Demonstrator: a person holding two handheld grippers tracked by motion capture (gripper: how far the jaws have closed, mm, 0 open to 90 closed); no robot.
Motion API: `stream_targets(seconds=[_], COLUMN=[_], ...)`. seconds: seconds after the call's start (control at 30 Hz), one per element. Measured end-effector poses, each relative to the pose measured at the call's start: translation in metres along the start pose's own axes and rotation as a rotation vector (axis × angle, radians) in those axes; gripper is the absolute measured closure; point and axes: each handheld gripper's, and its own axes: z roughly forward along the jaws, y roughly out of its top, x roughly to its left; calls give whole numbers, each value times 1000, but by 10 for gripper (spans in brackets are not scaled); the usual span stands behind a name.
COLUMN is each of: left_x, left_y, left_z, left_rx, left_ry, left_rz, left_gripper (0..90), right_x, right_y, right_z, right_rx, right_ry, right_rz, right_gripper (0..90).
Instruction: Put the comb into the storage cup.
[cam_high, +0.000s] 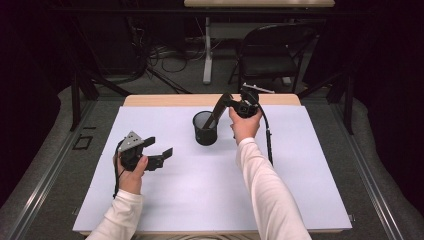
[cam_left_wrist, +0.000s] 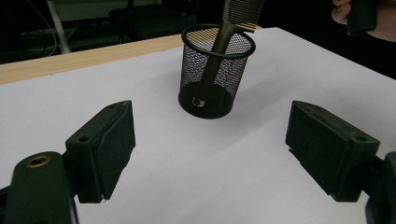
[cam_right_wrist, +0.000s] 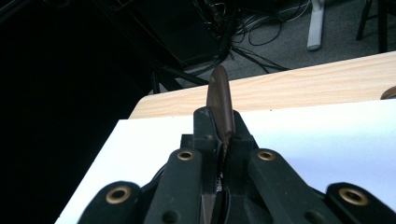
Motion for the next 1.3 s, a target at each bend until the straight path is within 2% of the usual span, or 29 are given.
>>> stream_targets(seconds=[0.23,0.53,0.83,1.1,1.3], left_x=[0,0,1,1,2], left_y=[0,-1,-1,-2,-2], left_z=[0,0,1,2,2], left_rx=[3,6,9,12,14], left_ry=[0,2,1,4,1], left_rz=[1,-2,-2,-5,-5], left_gripper=[160,160,160,160,160], right_x=[-4,-8,-9,-9,-9], right_y=[0,-2,0,0,1], right_z=[-1,-1,-3,-5,-7], right_rx=[4,8,5,5,5], right_ry=[-12,-23,-37,-23,-37], right_rz=[-2,2,2,-10,-35], right_gripper=[857,795,669,569,492])
